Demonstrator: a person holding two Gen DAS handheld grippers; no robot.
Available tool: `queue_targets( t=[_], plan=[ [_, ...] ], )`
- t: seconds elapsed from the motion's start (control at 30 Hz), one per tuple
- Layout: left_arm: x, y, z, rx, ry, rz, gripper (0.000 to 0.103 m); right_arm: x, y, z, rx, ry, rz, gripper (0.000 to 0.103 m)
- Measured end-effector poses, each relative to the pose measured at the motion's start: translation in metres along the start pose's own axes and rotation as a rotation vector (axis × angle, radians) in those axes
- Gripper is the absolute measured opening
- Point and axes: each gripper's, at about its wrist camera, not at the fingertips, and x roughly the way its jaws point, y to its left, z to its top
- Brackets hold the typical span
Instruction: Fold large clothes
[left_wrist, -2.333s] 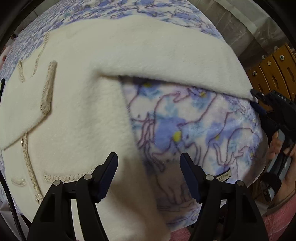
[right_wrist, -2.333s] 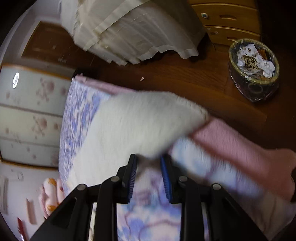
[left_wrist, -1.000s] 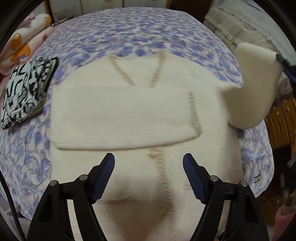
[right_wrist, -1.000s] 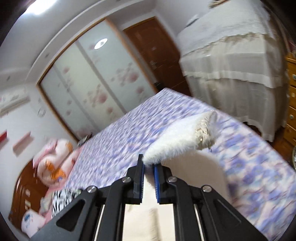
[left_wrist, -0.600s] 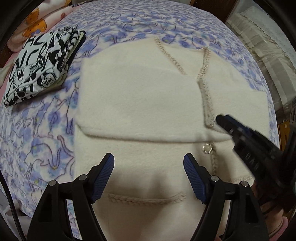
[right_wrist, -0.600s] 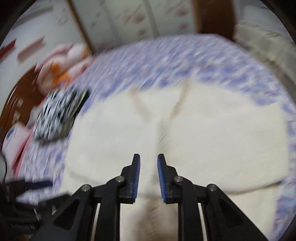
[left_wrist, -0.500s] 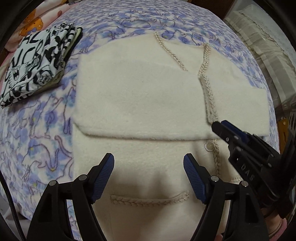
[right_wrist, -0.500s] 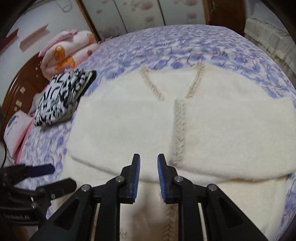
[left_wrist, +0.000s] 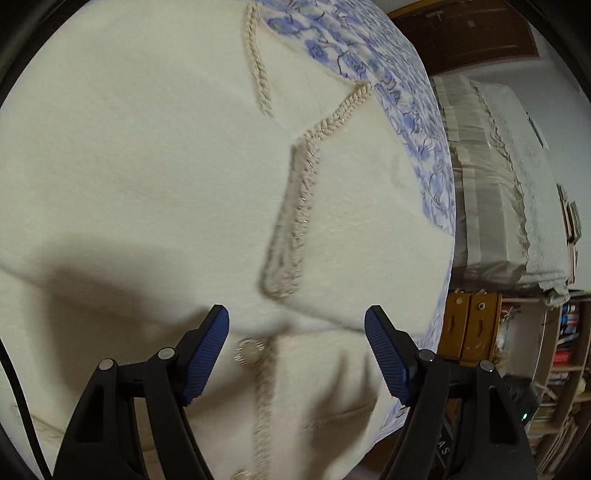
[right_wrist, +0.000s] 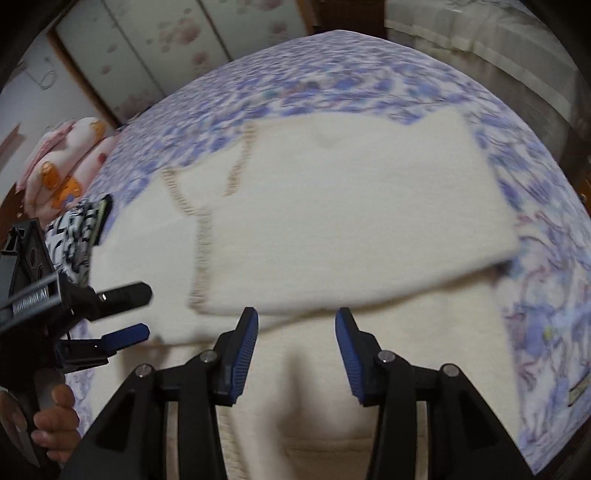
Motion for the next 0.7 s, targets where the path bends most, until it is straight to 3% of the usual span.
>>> queue_targets(
  t=[0.13, 0.27, 0.4, 0.5, 0.7],
  plan=[
    [0.035, -0.007, -0.007, -0.033, 0.013, 0.011, 0.067, -0.005, -0.038, 0.004, 0.035, 0.002, -0.040, 0.044],
    [0.043, -0.011, -0.009, -0.088, -0.071, 0.033, 0.063, -0.006, -0.069, 0.012, 0.094, 0.007, 0.006, 0.044],
    [0.054, -0.019, 0.001, -0.145, -0.106, 0.091, 0.051, 0.004, -0.087, 0.026, 0.073, 0.043, 0.034, 0.044],
    [0.055, -0.022, 0.006, -0.152, -0.135, 0.177, 0.019, 0.006, -0.094, 0.037, 0.045, 0.051, 0.062, 0.044],
    [0.049, -0.033, 0.006, -0.225, -0.227, 0.238, 0.016, 0.011, -0.104, 0.059, -0.016, 0.068, 0.091, 0.044]
  ],
)
